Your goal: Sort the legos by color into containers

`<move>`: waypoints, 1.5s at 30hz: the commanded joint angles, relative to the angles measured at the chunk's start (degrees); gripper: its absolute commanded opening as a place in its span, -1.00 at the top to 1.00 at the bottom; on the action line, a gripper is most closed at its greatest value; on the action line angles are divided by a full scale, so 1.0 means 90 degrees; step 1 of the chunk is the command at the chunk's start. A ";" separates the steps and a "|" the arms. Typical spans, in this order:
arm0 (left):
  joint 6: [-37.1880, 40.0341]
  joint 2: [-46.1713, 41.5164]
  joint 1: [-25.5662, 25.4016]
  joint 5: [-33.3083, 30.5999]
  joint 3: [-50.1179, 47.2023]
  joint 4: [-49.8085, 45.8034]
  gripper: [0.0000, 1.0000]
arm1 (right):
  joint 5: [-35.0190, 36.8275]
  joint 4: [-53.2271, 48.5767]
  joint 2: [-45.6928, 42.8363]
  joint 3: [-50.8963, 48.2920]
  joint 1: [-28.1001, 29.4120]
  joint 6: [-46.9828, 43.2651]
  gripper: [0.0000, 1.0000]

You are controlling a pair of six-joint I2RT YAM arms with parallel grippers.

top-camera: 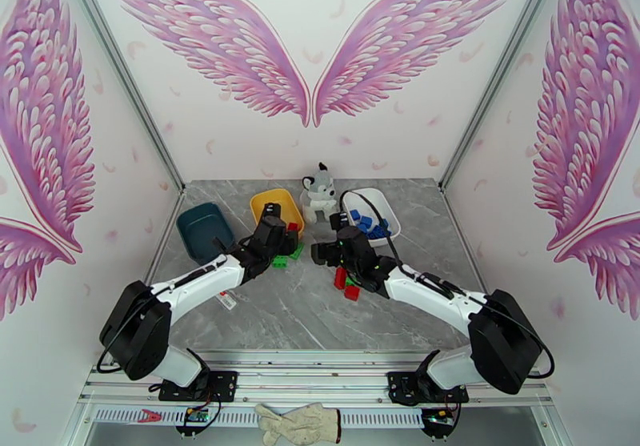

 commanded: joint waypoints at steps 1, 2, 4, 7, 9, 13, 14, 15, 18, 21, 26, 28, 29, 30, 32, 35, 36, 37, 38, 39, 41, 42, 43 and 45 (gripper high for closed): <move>-0.0224 -0.0188 -0.0279 0.0378 -0.0447 0.0341 -0.59 | 0.0095 -0.0003 -0.0301 -0.0238 -0.0207 0.0279 -0.66; -0.0336 -0.0152 -0.0364 0.0513 -0.0558 0.0494 -0.61 | 0.0042 0.0031 -0.0375 -0.0320 -0.0282 0.0323 -0.64; -0.0513 0.0001 -0.0562 0.0711 -0.0667 0.0745 -0.62 | -0.0044 0.0112 -0.0532 -0.0453 -0.0399 0.0419 -0.64; -0.0738 0.0411 -0.0887 0.1009 -0.0619 0.1160 -0.62 | -0.0153 0.0184 -0.0763 -0.0617 -0.0530 0.0459 -0.65; -0.0877 0.0727 -0.1052 0.1279 -0.0501 0.1408 -0.59 | -0.0170 0.0157 -0.0868 -0.0660 -0.0584 0.0466 -0.64; -0.1156 0.1432 -0.1302 0.1756 -0.0190 0.1883 -0.54 | -0.0194 0.0163 -0.0995 -0.0747 -0.0676 0.0457 -0.64; -0.1202 0.1627 -0.1358 0.1829 -0.0056 0.1884 -0.51 | -0.0183 0.0159 -0.1022 -0.0773 -0.0708 0.0457 -0.64; -0.1225 0.1798 -0.1411 0.1865 0.0058 0.1894 -0.49 | -0.0192 0.0162 -0.1030 -0.0779 -0.0733 0.0454 -0.63; -0.1322 0.2182 -0.1481 0.1924 0.0290 0.1966 -0.42 | -0.0207 0.0163 -0.1034 -0.0806 -0.0823 0.0467 -0.62; -0.1380 0.2463 -0.1512 0.1957 0.0457 0.1997 -0.37 | -0.0267 0.0173 -0.1031 -0.0843 -0.0905 0.0478 -0.61; -0.1361 0.2913 -0.1555 0.1931 0.0828 0.1853 -0.26 | -0.0350 0.0203 -0.1035 -0.0868 -0.0981 0.0505 -0.61; -0.1350 0.3025 -0.1562 0.1831 0.0940 0.1744 -0.22 | -0.0388 0.0215 -0.1034 -0.0874 -0.0999 0.0514 -0.60; -0.1337 0.3062 -0.1562 0.1788 0.0962 0.1727 -0.22 | -0.0413 0.0225 -0.1033 -0.0875 -0.1013 0.0515 -0.60; -0.1327 0.3095 -0.1562 0.1768 0.0983 0.1709 -0.20 | -0.0427 0.0237 -0.1032 -0.0889 -0.1022 0.0515 -0.60; -0.1318 0.3168 -0.1567 0.1715 0.1030 0.1653 -0.17 | -0.0446 0.0256 -0.1027 -0.0891 -0.1020 0.0525 -0.60; -0.1318 0.3271 -0.1564 0.1718 0.1079 0.1669 -0.10 | -0.0493 0.0283 -0.0996 -0.0889 -0.1029 0.0535 -0.60; -0.1319 0.3309 -0.1572 0.1747 0.1098 0.1669 -0.07 | -0.0496 0.0283 -0.0991 -0.0892 -0.1029 0.0535 -0.60; -0.1318 0.3330 -0.1572 0.1767 0.1110 0.1672 -0.05 | -0.0502 0.0287 -0.0978 -0.0888 -0.1029 0.0535 -0.60; -0.1320 0.3355 -0.1581 0.1779 0.1134 0.1670 -0.03 | -0.0505 0.0292 -0.0975 -0.0892 -0.1029 0.0535 -0.60; -0.1312 0.3369 -0.1584 0.1792 0.1137 0.1671 -0.01 | -0.0505 0.0292 -0.0971 -0.0892 -0.1038 0.0543 -0.60; -0.1308 0.3372 -0.1600 0.1788 0.1149 0.1672 0.04 | -0.0505 0.0304 -0.0966 -0.0892 -0.1039 0.0538 -0.60; -0.1306 0.3372 -0.1606 0.1794 0.1149 0.1673 0.09 | -0.0509 0.0306 -0.0961 -0.0887 -0.1039 0.0540 -0.60; -0.1301 0.3362 -0.1610 0.1795 0.1151 0.1679 0.13 | -0.0505 0.0301 -0.0954 -0.0891 -0.1046 0.0544 -0.60; -0.1295 0.3334 -0.1620 0.1811 0.1140 0.1694 0.28 | -0.0533 0.0310 -0.0948 -0.0892 -0.1053 0.0536 -0.59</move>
